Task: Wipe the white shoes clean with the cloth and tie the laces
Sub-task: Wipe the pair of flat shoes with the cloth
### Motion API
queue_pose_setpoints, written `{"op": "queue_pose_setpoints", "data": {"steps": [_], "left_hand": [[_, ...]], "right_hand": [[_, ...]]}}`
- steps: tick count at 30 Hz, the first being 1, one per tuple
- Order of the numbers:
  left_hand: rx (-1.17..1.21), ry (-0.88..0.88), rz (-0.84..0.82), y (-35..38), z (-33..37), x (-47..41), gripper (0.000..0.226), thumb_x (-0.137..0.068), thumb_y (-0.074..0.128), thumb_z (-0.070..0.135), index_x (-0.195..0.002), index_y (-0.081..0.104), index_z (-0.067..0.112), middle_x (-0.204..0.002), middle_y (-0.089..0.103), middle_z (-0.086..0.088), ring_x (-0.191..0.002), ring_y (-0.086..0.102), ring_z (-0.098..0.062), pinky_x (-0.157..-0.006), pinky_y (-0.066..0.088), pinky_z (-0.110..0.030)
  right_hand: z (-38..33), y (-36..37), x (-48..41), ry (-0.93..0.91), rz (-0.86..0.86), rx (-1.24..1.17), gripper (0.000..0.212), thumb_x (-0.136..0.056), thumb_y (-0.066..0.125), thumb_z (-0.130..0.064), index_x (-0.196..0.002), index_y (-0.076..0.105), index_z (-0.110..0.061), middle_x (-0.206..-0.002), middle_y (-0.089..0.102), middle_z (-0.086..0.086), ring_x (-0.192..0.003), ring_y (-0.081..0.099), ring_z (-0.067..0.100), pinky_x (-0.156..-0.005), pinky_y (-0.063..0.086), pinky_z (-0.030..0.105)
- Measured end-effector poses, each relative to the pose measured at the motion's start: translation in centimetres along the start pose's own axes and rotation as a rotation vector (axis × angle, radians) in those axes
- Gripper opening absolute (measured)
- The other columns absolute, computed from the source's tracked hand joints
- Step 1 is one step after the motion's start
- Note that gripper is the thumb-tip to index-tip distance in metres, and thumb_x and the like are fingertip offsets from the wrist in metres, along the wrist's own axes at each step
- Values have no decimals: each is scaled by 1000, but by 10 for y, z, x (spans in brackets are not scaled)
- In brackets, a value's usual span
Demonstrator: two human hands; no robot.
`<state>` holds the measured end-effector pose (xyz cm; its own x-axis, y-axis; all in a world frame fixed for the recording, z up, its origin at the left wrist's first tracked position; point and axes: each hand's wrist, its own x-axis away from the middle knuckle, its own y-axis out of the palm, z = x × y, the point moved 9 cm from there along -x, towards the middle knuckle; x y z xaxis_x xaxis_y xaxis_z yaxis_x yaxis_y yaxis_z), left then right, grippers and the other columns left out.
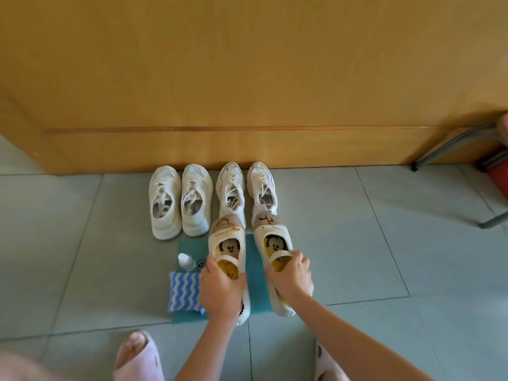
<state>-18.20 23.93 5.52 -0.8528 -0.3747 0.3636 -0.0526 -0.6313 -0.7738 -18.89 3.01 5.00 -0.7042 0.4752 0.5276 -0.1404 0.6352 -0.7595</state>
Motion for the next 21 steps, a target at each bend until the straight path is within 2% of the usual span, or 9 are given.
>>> {"op": "queue_pose_setpoints", "data": {"steps": [6, 17, 21], "left_hand": [[-92, -1, -25, 12, -13, 8, 91, -75, 71, 48, -143, 25, 10, -129, 47, -10, -118, 47, -27, -82, 48, -38], [-131, 7, -50, 22, -21, 8, 101, -71, 70, 59, -145, 19, 12, -135, 42, -9, -123, 44, -25, -88, 51, -37], [-86, 13, -28, 11, -18, 5, 89, -75, 60, 65, -142, 29, 15, -129, 47, -8, -119, 47, -24, -84, 50, -36]], "right_hand": [[13, 24, 19, 10, 16, 6, 73, -78, 65, -51, -132, 29, -18, -125, 42, 4, -114, 47, 24, -88, 50, 39], [17, 36, 17, 28, -24, -1, 88, -73, 67, -58, -139, 23, -18, -131, 38, 5, -119, 46, 25, -91, 50, 39], [8, 21, 13, -22, 0, 80, 90, -73, 61, -66, -137, 26, -14, -132, 38, 6, -121, 43, 27, -97, 44, 40]]}}
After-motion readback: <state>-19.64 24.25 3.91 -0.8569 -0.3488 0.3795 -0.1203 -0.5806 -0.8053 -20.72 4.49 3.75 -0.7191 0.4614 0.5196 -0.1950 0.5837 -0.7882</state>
